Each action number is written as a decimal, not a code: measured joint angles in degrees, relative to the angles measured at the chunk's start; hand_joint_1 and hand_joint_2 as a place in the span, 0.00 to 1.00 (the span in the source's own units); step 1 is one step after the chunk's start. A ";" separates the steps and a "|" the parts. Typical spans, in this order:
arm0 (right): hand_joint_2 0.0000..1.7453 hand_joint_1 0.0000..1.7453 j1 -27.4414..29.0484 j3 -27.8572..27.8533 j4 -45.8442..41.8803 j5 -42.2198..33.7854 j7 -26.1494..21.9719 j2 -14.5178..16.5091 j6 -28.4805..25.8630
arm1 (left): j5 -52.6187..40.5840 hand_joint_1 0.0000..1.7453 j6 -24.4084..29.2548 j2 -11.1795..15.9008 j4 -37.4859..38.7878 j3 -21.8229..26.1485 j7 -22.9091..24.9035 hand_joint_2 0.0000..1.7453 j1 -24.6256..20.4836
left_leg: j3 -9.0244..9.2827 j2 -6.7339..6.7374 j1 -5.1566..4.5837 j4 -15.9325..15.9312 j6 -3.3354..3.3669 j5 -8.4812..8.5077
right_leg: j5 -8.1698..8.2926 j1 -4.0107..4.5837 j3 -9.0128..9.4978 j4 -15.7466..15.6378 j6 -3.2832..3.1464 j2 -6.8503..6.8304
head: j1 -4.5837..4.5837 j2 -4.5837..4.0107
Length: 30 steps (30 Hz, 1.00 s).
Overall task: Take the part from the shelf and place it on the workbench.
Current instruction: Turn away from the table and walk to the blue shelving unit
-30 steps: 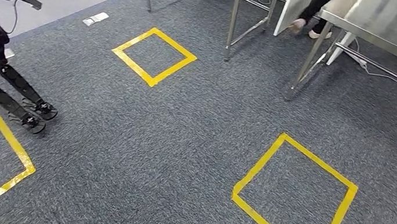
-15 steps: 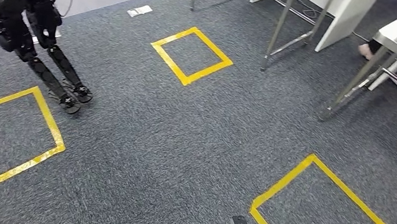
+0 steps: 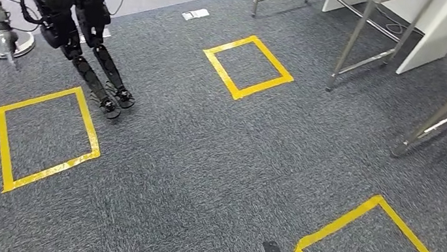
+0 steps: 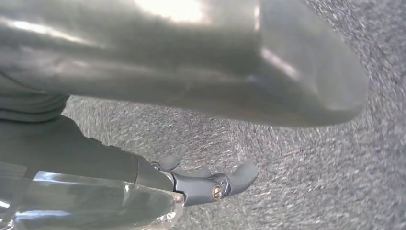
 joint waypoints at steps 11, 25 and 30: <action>0.00 0.00 0.17 2.18 -1.03 -0.32 -0.09 0.67 -0.02 | 0.00 0.00 0.24 -0.22 -0.02 0.05 0.36 0.00 -0.14 | 6.77 -0.15 -0.48 -13.45 3.04 4.93 | -6.02 0.51 -3.94 10.29 1.23 1.82 | 0.45 0.00; 0.00 0.00 0.98 6.96 -2.28 -8.61 1.66 1.09 -0.61 | -0.17 0.00 -1.20 -0.16 0.02 0.05 2.66 0.00 0.72 | 3.69 -3.16 -0.11 -7.87 0.53 2.04 | 0.39 -0.63 -0.47 0.36 0.71 3.69 | 0.16 0.00; 0.00 0.00 2.56 11.52 -3.61 -16.72 4.84 1.21 -3.63 | -0.72 0.00 -1.23 -0.21 0.02 0.12 2.81 0.00 0.60 | -0.74 -0.26 0.07 1.45 0.13 -1.01 | 0.03 0.18 -0.41 0.38 -0.10 0.01 | -0.08 0.00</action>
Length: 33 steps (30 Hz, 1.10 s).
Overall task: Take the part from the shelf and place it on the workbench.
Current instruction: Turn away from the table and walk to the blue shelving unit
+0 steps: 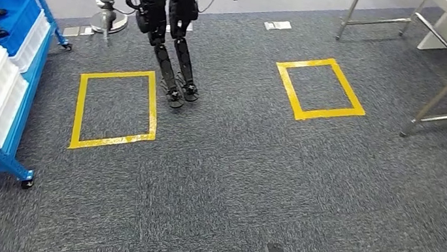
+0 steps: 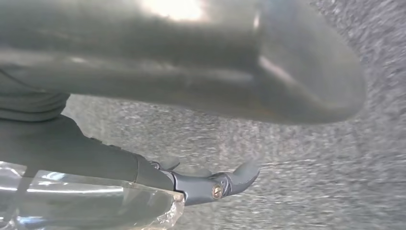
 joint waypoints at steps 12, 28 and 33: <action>0.00 0.00 3.36 15.68 -2.03 -17.76 4.73 0.64 -2.57 | -0.34 0.00 1.19 0.27 0.00 0.86 -0.71 0.00 0.34 | 8.03 -0.52 -0.51 -15.20 3.10 5.71 | -6.12 0.29 -4.67 11.36 1.26 2.02 | 0.37 0.00; 0.00 0.00 4.26 29.01 -2.58 -22.84 6.95 0.60 -3.26 | 0.65 0.00 2.70 0.29 0.11 3.37 -1.76 0.00 2.25 | 0.76 -0.52 -0.15 -0.87 0.01 -1.45 | 0.03 -0.50 -0.40 0.38 0.44 1.84 | -0.11 0.00; 0.00 0.00 4.23 30.44 -2.59 -23.70 7.05 0.45 -3.01 | 0.58 0.00 2.44 0.37 0.11 3.45 -1.72 0.00 2.36 | 5.19 2.15 -0.51 -8.31 0.85 2.85 | -0.35 0.16 -0.19 0.42 0.27 -1.53 | -0.13 -0.01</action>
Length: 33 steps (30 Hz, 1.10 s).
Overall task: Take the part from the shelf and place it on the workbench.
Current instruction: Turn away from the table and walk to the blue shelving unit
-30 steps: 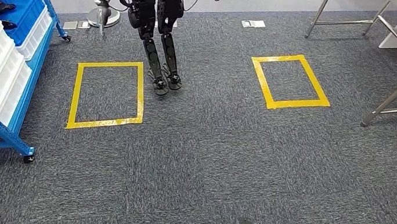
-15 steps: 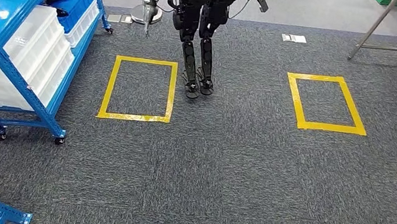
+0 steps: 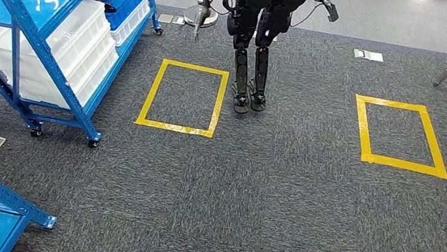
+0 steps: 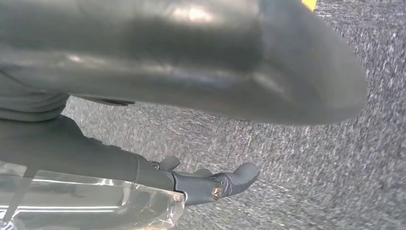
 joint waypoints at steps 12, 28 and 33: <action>0.00 0.00 0.57 4.49 -0.33 -4.48 0.61 -0.85 -1.46 | -0.96 0.00 0.31 0.66 0.01 0.14 0.35 0.00 0.35 | 3.33 -3.08 -0.20 -6.51 1.91 2.00 | -4.37 0.05 -4.16 9.77 1.62 2.32 | 0.33 0.01; 0.00 0.00 1.51 10.81 -0.45 -7.16 2.33 -2.06 -4.17 | -2.03 0.00 -0.30 1.14 0.04 0.70 0.37 0.00 0.84 | -5.31 -2.11 0.34 10.14 -0.98 -4.96 | 0.19 -0.48 -0.57 0.18 -0.16 1.48 | -0.14 0.00; 0.00 0.00 1.52 12.53 -0.46 -7.83 2.62 -2.11 -4.39 | -2.08 0.00 0.03 1.20 0.04 0.87 0.36 0.00 0.54 | 2.80 2.03 -0.63 -5.00 0.58 1.01 | -0.44 0.38 -0.10 0.19 0.23 -1.23 | -0.03 0.00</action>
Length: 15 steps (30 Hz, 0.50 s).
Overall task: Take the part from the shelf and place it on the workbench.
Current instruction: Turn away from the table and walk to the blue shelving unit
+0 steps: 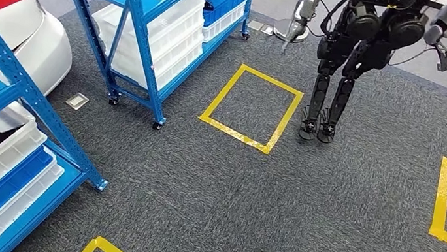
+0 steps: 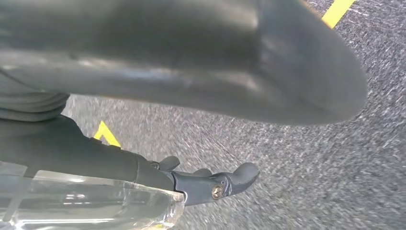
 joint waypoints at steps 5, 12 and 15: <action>0.00 0.00 7.76 0.78 2.80 0.19 -2.59 -5.96 4.94 | 4.36 0.00 0.63 0.01 0.01 2.39 -2.71 0.00 0.66 | 1.76 -3.85 0.41 -2.05 1.39 0.47 | -2.48 -0.14 0.11 2.93 1.10 1.78 | 0.28 -0.01; 0.00 0.00 15.71 0.85 8.65 -1.26 -4.70 -14.79 6.27 | 4.29 0.00 -0.74 0.37 0.02 4.38 -3.14 0.00 1.23 | 1.88 -8.59 0.91 -1.95 1.30 0.18 | -3.16 -1.54 -4.63 8.07 3.38 6.56 | 0.94 -0.01; 0.00 0.00 15.55 0.85 9.62 -1.40 -3.37 -15.10 6.24 | 4.09 0.00 -0.97 0.54 0.02 4.54 -3.10 0.00 0.69 | 1.87 -9.91 0.57 -1.25 0.18 -0.56 | 0.05 -1.99 -0.49 0.28 3.45 8.38 | 0.94 -0.01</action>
